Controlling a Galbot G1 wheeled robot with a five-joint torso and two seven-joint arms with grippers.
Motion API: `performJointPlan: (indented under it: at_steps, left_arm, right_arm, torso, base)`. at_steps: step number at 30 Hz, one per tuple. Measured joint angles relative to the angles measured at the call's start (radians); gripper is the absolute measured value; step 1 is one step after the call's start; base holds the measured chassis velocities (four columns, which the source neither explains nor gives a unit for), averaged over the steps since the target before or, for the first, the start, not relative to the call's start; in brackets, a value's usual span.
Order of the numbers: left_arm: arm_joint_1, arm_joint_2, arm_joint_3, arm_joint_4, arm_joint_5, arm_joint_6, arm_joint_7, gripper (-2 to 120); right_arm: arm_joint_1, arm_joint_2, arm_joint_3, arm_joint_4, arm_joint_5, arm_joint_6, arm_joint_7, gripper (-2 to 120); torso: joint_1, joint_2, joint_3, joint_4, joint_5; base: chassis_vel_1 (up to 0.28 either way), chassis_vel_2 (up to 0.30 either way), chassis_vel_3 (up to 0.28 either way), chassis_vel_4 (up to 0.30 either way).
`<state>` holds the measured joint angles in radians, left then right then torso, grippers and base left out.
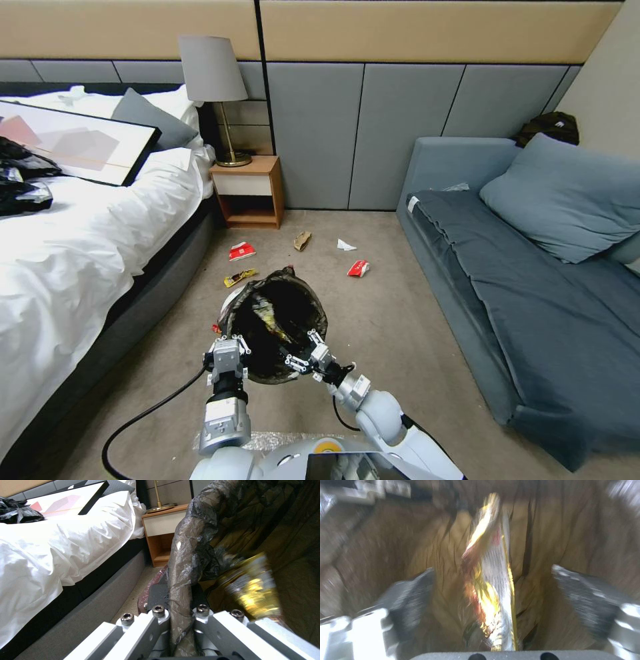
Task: Pick up the trash bin, then pick up the garbage from the floor and place it into the trash bin.
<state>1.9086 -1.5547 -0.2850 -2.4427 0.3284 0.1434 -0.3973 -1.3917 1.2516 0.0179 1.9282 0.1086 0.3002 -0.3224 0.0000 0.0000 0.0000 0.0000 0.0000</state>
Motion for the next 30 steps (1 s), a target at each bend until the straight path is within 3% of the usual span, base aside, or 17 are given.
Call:
performJointPlan:
  at_steps: [10, 20, 22, 26, 30]
  left_arm:
    - [-0.006, 0.005, -0.007, 0.015, -0.009, 0.006, 0.000, 0]
    - [-0.010, 0.001, -0.026, 0.020, -0.020, 0.007, 0.001, 0]
    - [-0.010, 0.001, -0.026, 0.020, -0.020, 0.007, 0.001, 0]
    - [-0.011, -0.003, -0.029, 0.021, -0.021, 0.007, -0.001, 0]
    - [-0.012, -0.003, -0.030, 0.020, -0.023, 0.009, -0.002, 0]
  right_arm:
    - [-0.072, 0.037, 0.087, 0.118, -0.005, 0.009, 0.075, 100]
    - [-0.219, 0.150, 0.196, 0.321, -0.076, -0.013, 0.290, 100]
    - [-0.226, 0.154, 0.199, 0.326, -0.078, -0.013, 0.295, 100]
    - [-0.318, 0.236, 0.305, 0.343, -0.120, 0.041, 0.357, 100]
    - [-0.342, 0.264, 0.392, 0.311, -0.142, 0.097, 0.368, 100]
  torso:
    - [0.000, 0.000, 0.000, -0.0001, 0.0000]
    - [0.000, 0.000, 0.000, 0.0000, 0.0000]
    - [0.000, 0.000, 0.000, -0.0002, 0.0000]
    - [0.000, 0.000, 0.000, -0.0001, -0.0001]
    - [0.000, 0.000, 0.000, 0.0001, 0.0001]
  base:
    - [0.000, 0.000, 0.000, 0.000]
    - [0.000, 0.000, 0.000, 0.000]
    - [0.000, 0.000, 0.000, 0.000]
    - [0.000, 0.000, 0.000, 0.000]
    - [0.000, 0.000, 0.000, 0.000]
